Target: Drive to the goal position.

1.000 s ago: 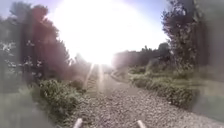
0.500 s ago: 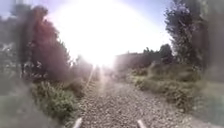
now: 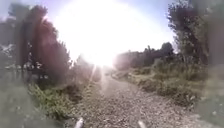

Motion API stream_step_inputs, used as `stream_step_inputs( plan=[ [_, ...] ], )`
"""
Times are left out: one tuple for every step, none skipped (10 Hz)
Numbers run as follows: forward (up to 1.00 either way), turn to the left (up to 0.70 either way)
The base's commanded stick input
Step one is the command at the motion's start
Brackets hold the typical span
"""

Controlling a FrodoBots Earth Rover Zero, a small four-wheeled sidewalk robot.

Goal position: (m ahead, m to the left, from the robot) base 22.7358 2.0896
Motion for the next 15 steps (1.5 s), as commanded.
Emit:
stream_step_inputs(
  plan=[
    [0.5, 0.0],
    [0.5, 0.0],
    [0.5, 0.0],
    [0.5, 0.0],
    [0.5, 0.0],
    [0.5, 0.0],
    [0.5, 0.0],
    [0.5, 0.0],
    [0.5, 0.0],
    [0.5, 0.0],
    [0.5, 0.0],
    [0.5, 0.0],
    [0.5, 0.0],
    [0.5, 0.0],
    [0.5, 0.0]
  ],
)
